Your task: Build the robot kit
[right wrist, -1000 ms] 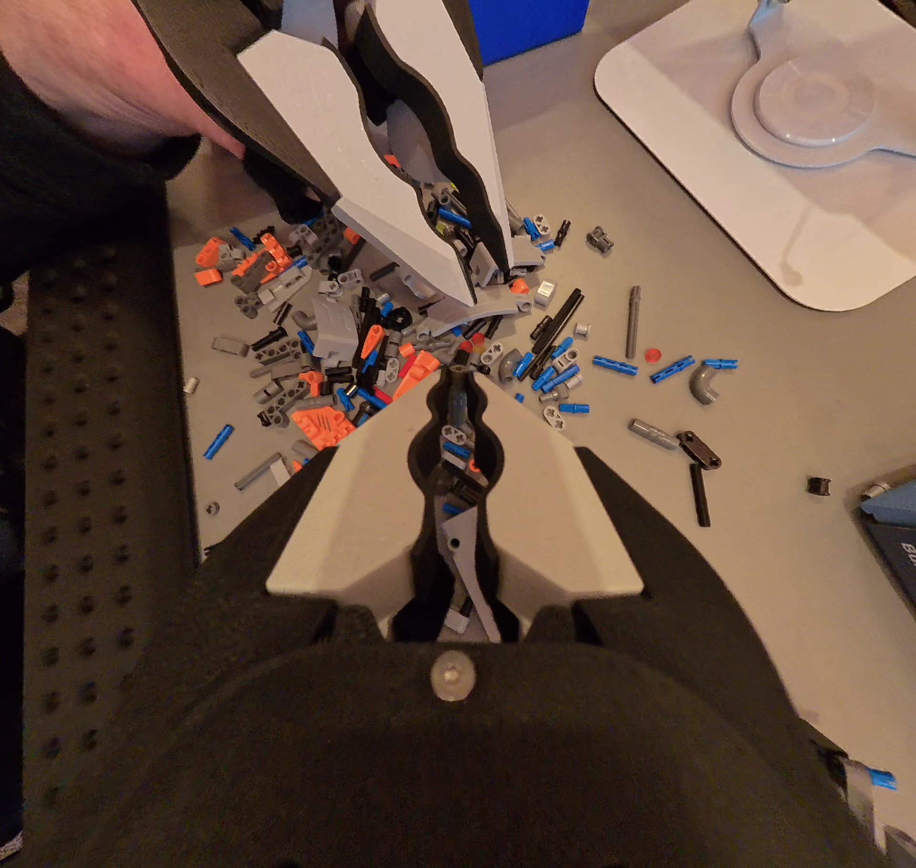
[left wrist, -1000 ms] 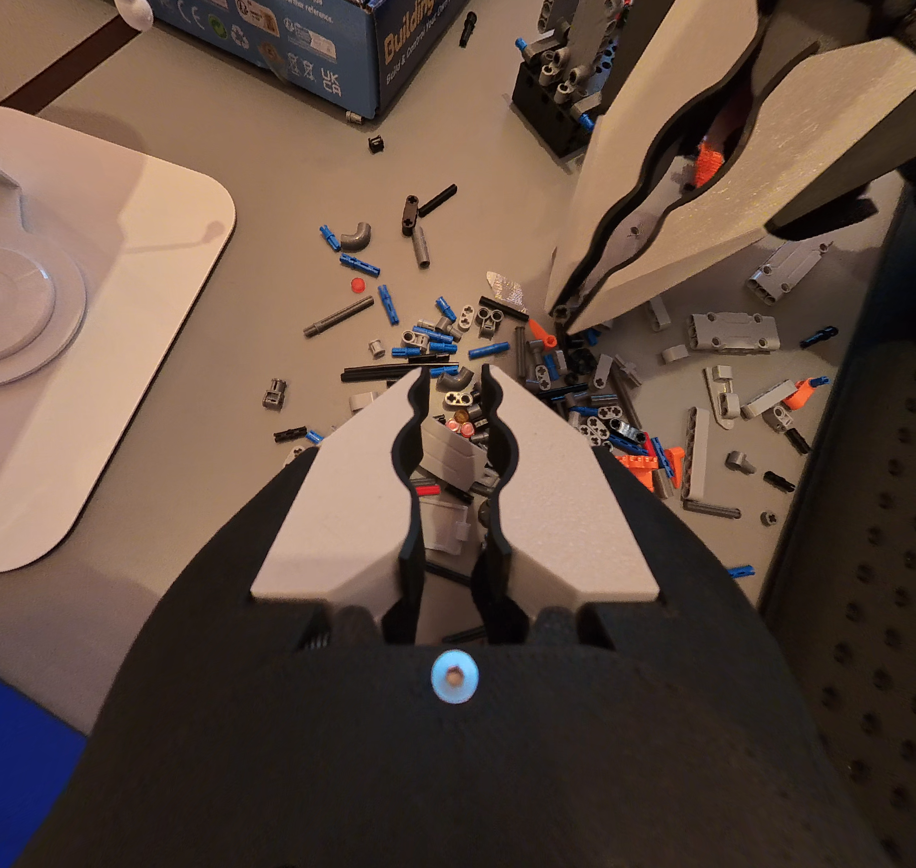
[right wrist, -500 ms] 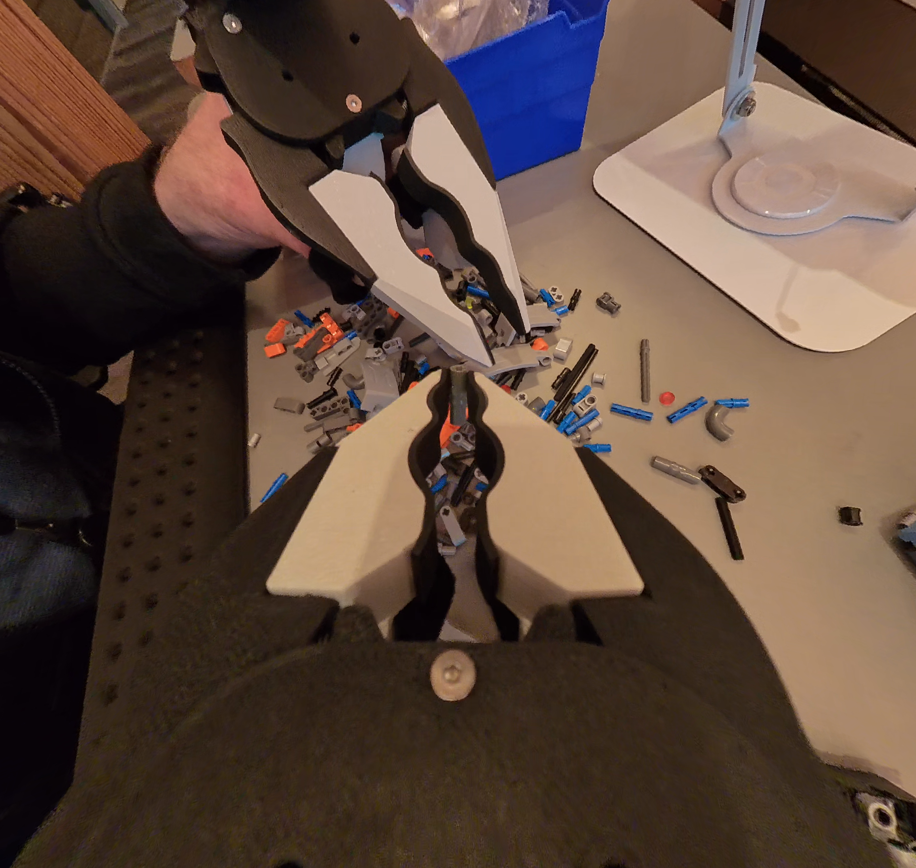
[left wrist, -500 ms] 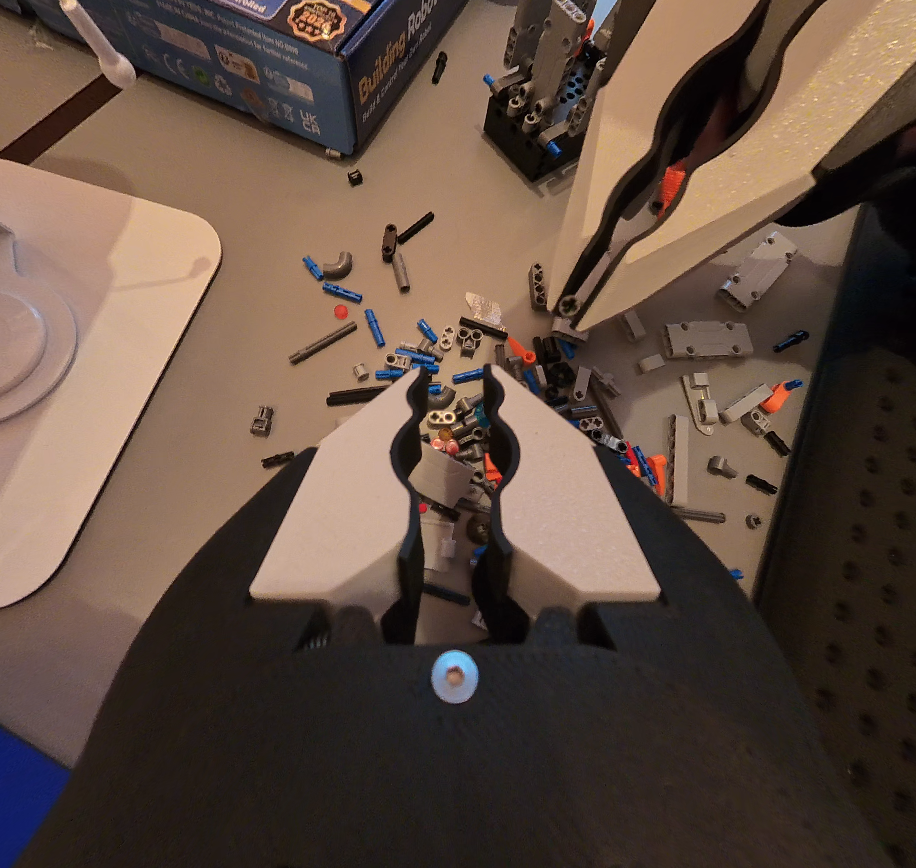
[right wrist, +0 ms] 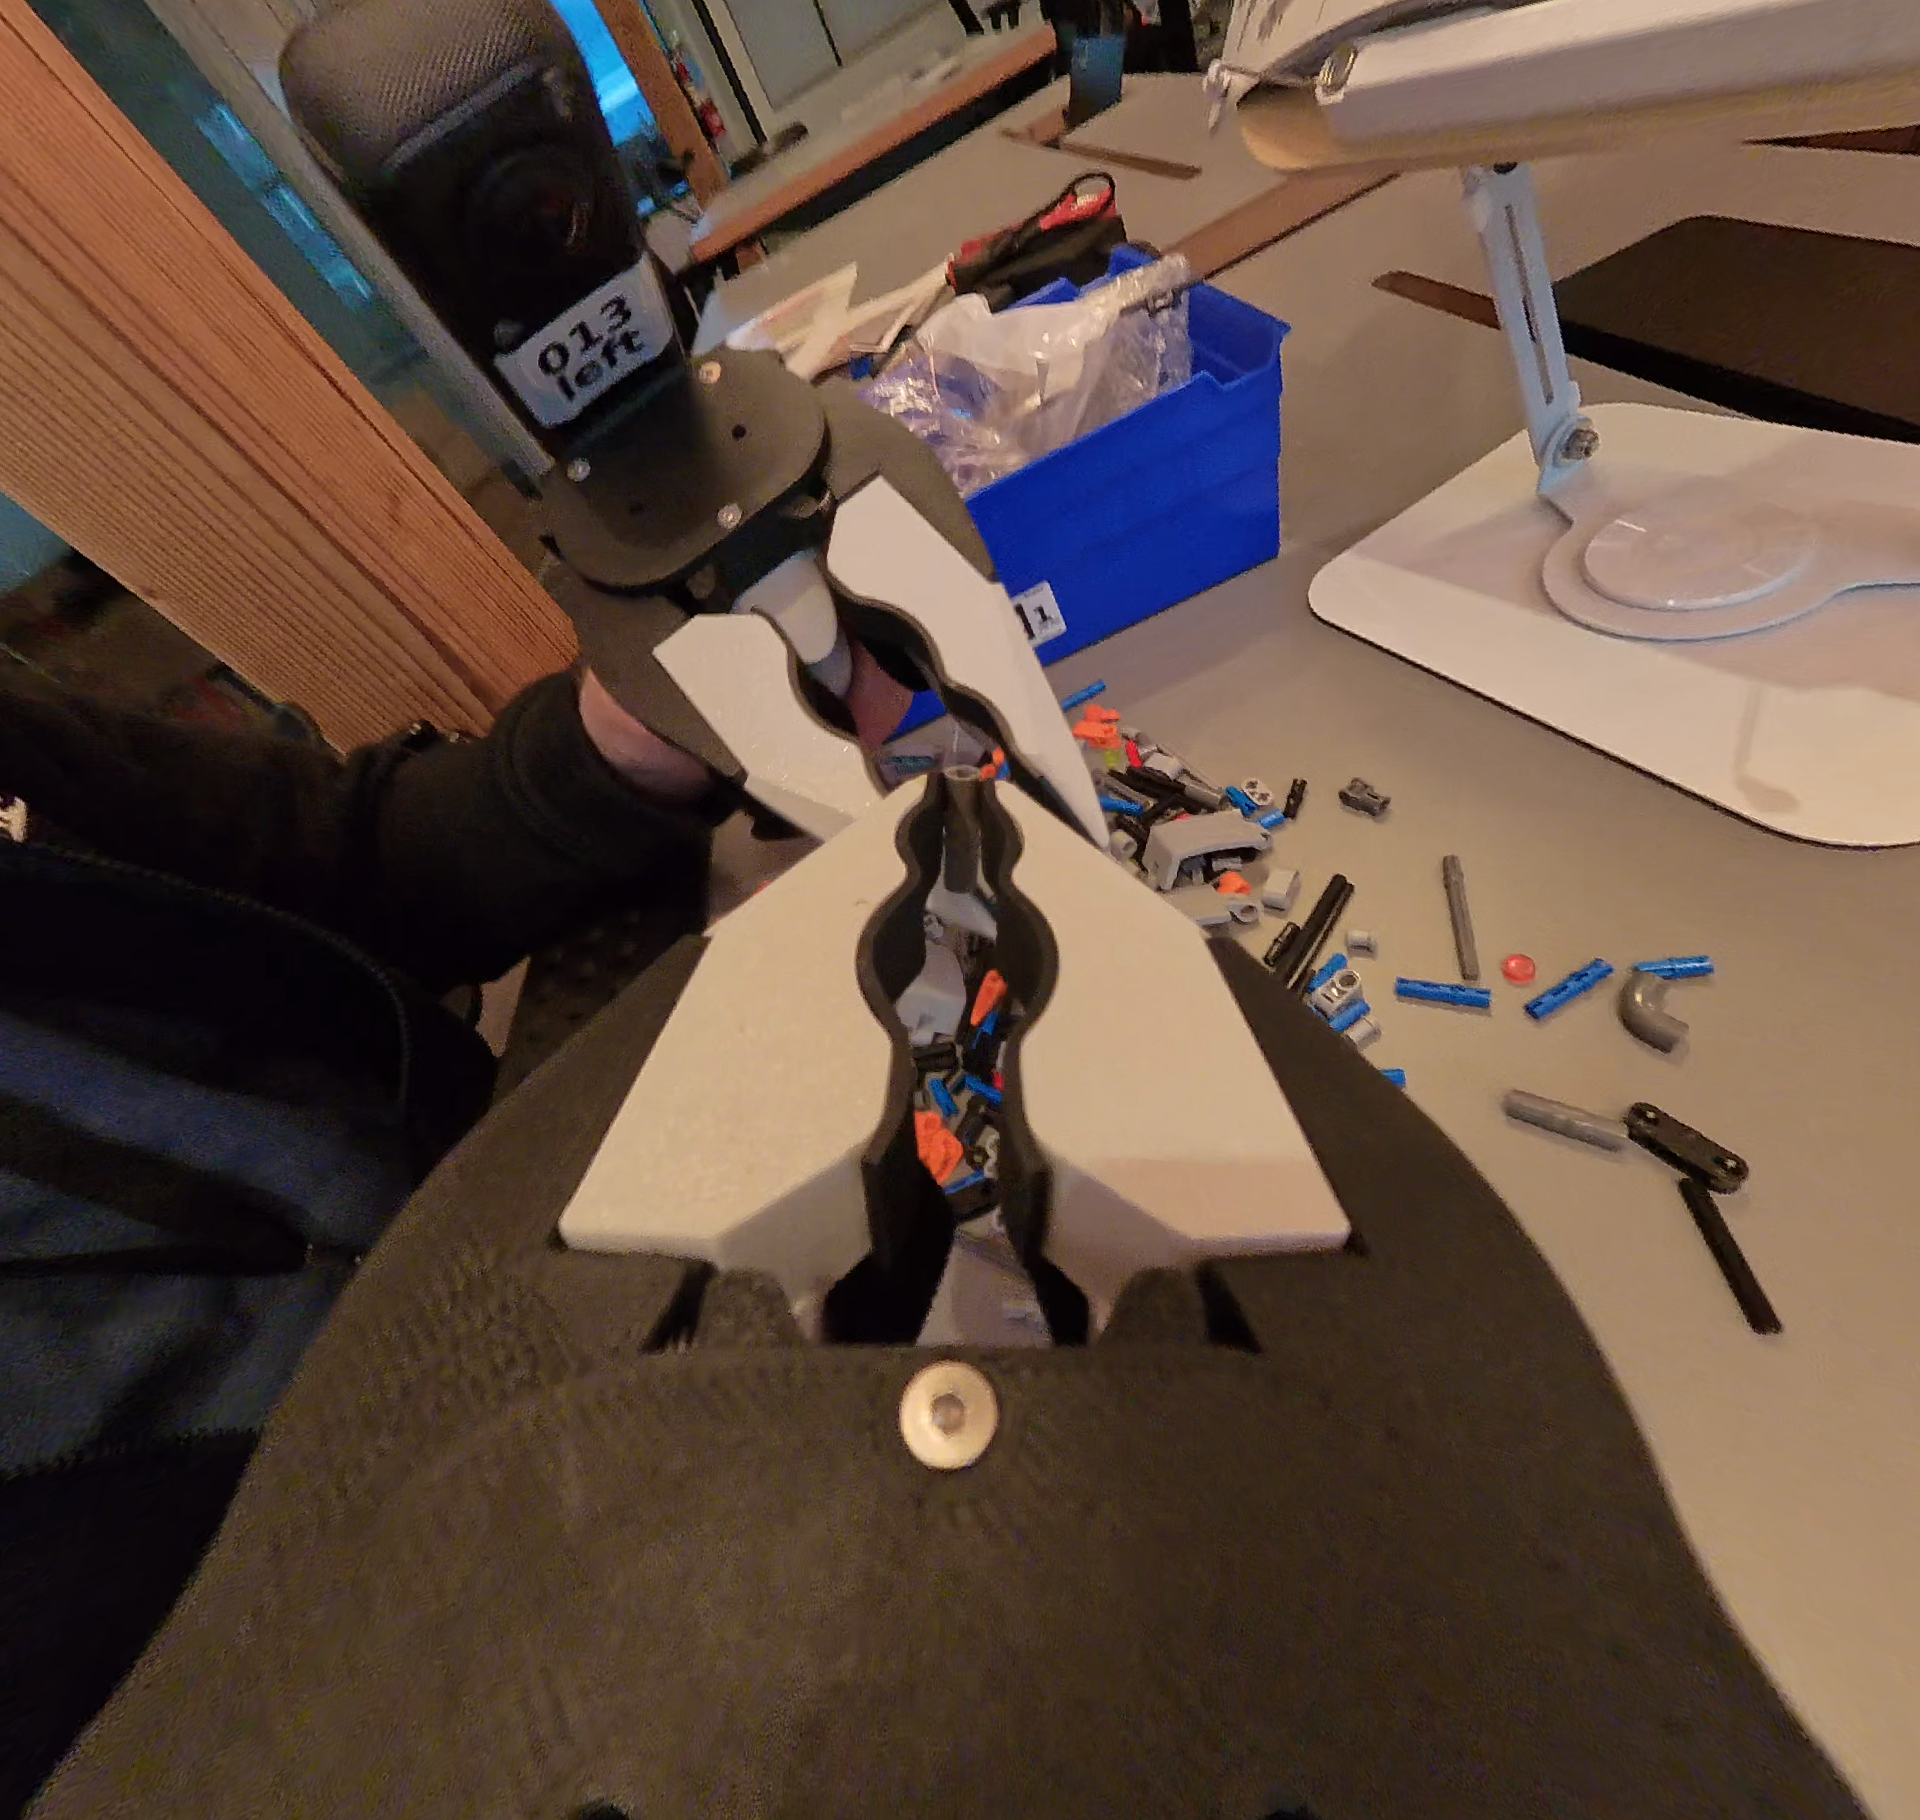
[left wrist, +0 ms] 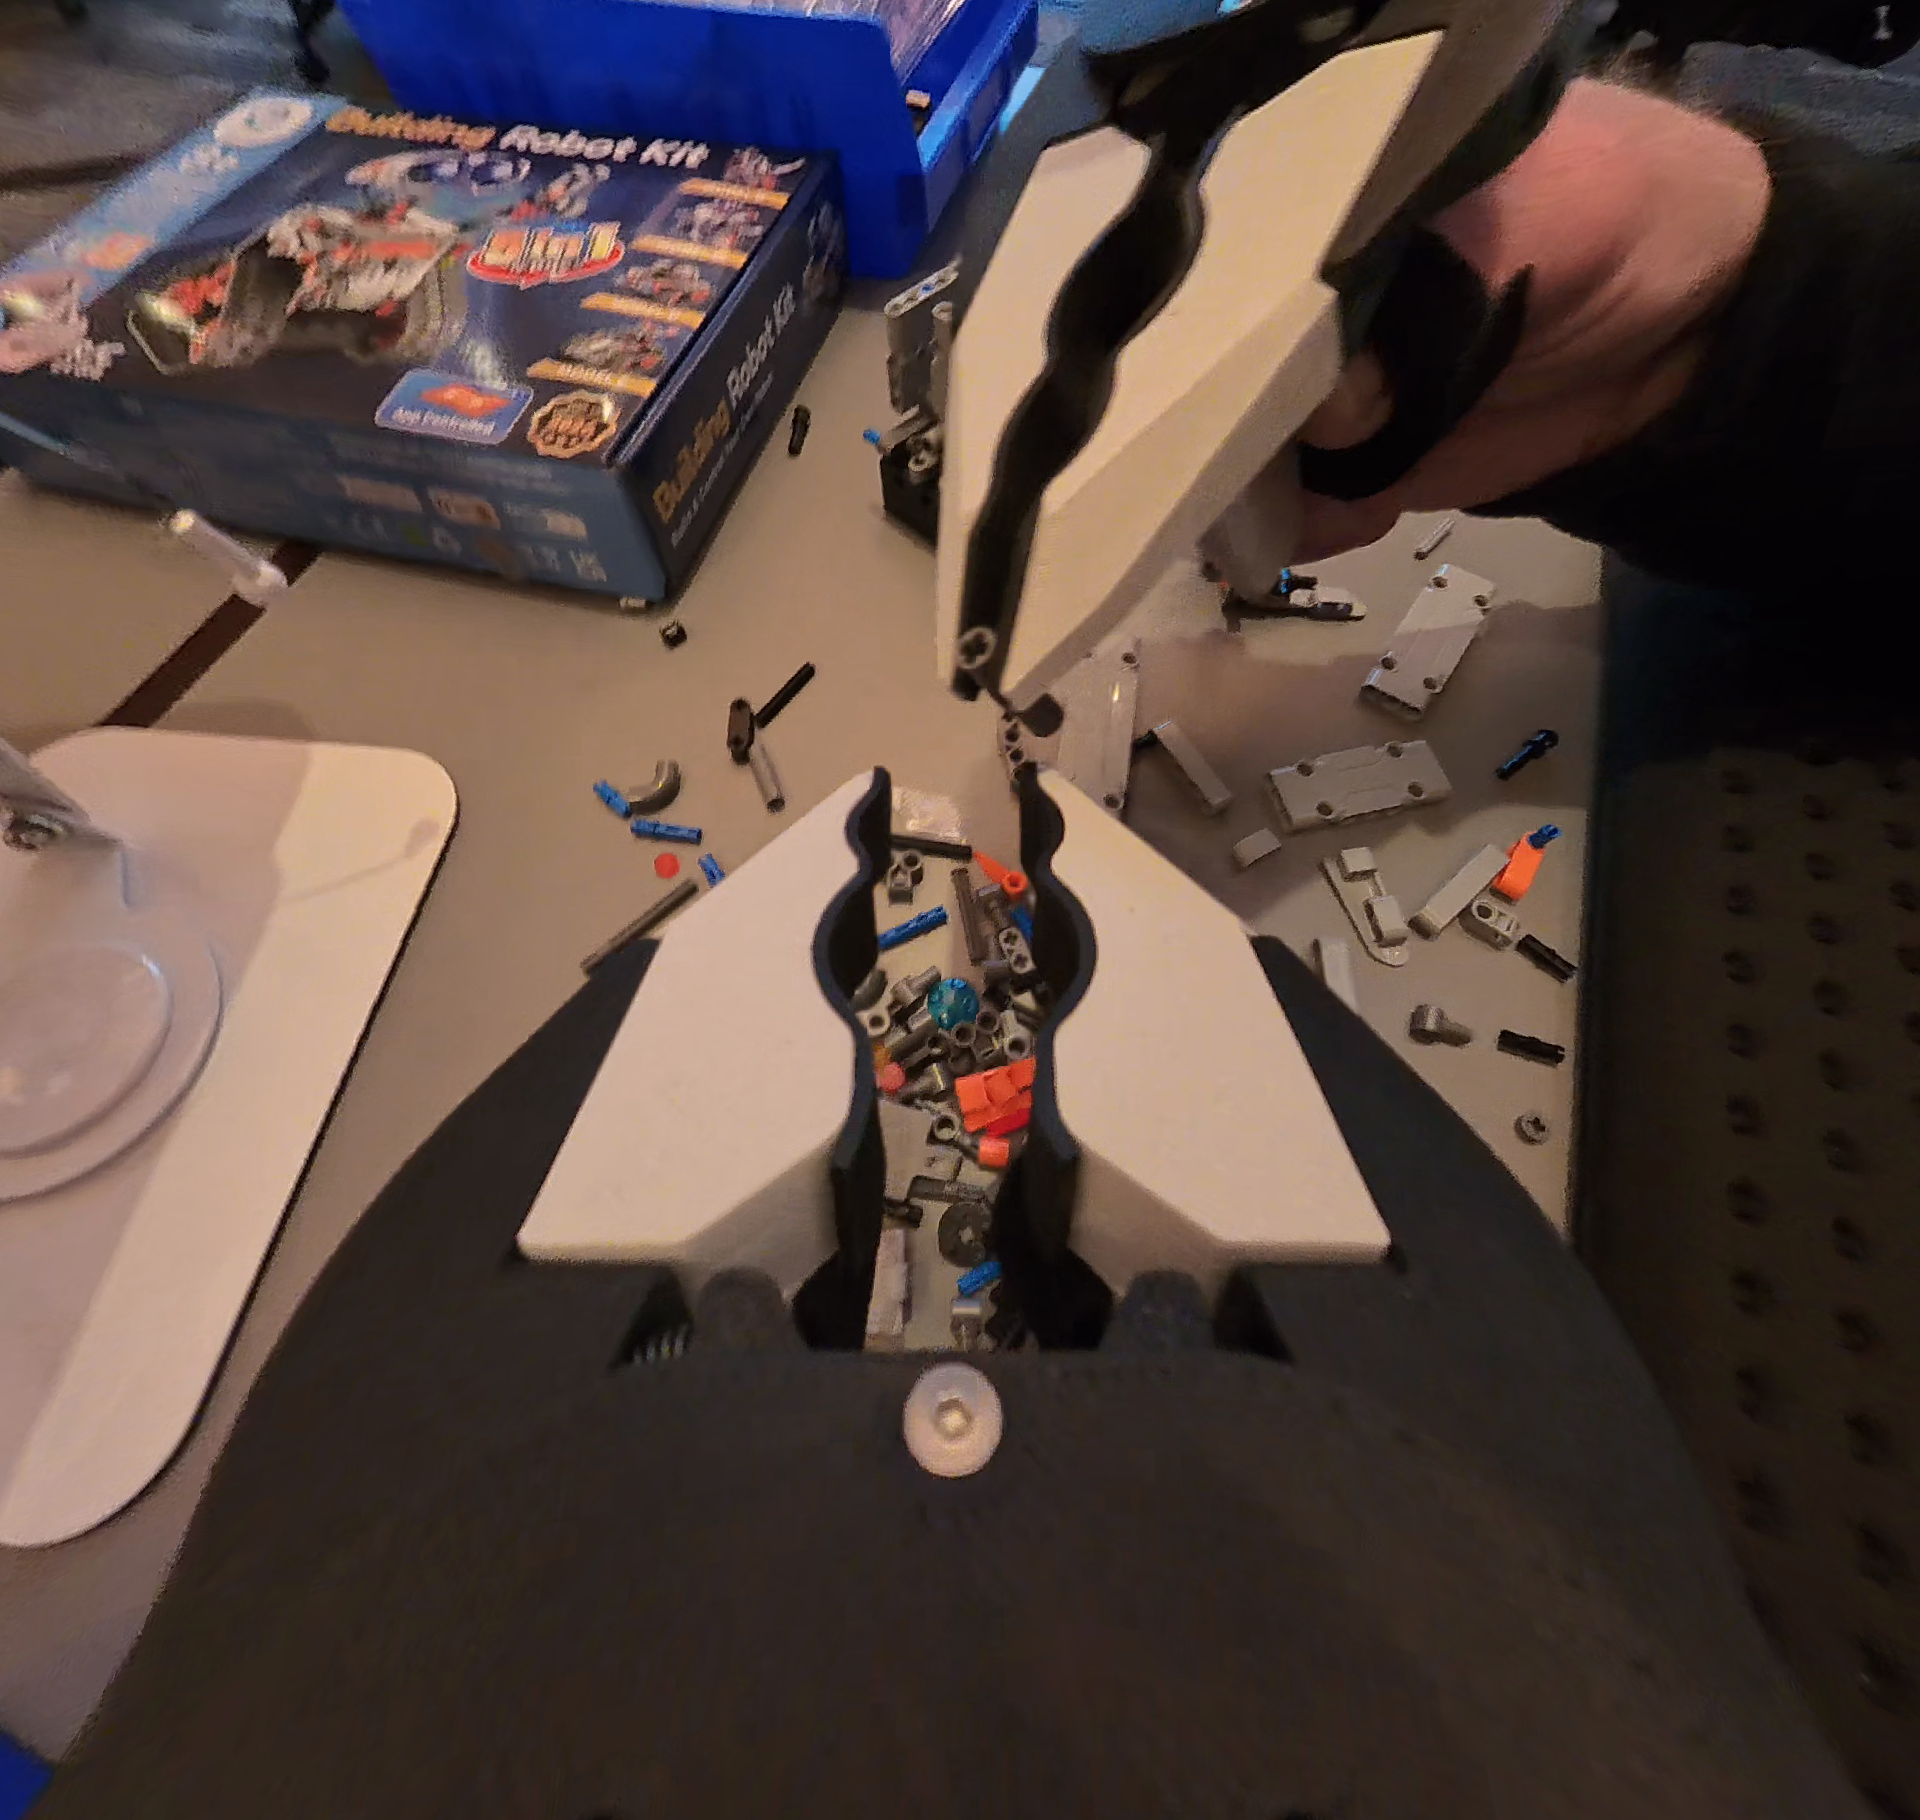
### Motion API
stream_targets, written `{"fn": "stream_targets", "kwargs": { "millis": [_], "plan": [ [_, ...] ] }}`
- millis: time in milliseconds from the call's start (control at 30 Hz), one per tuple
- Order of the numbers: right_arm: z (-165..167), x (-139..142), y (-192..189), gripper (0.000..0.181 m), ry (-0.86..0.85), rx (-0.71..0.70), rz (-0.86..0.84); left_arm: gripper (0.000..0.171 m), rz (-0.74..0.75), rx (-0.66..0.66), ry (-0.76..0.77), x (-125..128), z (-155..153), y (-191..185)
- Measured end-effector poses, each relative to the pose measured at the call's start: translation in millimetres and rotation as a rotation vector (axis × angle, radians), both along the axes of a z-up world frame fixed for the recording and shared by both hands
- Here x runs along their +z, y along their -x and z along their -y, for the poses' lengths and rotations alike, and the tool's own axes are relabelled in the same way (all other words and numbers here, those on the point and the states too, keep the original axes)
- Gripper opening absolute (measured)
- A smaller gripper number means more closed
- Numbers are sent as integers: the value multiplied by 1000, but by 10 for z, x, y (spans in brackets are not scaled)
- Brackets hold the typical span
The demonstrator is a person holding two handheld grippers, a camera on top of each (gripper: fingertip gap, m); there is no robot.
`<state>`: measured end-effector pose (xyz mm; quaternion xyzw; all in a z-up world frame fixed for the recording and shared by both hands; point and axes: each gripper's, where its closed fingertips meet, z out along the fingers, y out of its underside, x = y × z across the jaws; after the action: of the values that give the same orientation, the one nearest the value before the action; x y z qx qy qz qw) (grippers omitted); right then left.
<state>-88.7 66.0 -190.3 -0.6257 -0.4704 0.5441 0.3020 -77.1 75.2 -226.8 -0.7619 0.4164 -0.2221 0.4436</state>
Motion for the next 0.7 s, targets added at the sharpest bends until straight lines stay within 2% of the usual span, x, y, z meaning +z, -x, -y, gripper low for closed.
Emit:
{"fn": "stream_targets", "kwargs": {
  "millis": [100,233,333,433,533,633,700],
  "plan": [
    [3,60,-11,4,34,0,-48,24,46,-46,-14,79,76,-120],
    [12,125,-28,3,75,5,-102,22,73,-44,-6,89,81,-194],
    [-50,58,-73,4,44,-27,-52,21,-25,7,-14,-14,7,-44],
    [-160,-267,-124,4,-48,-72,167,21,-89,70,122,-199,-19,215],
    [-63,-591,-71,4,-64,-10,335,20,-139,175,166,-336,-139,489],
    [79,-943,-2,4,-84,65,490,19,-85,203,210,-349,-173,534],
    [48,-1070,45,18,-123,64,556,19,-102,223,211,-374,-191,561]
  ]
}}
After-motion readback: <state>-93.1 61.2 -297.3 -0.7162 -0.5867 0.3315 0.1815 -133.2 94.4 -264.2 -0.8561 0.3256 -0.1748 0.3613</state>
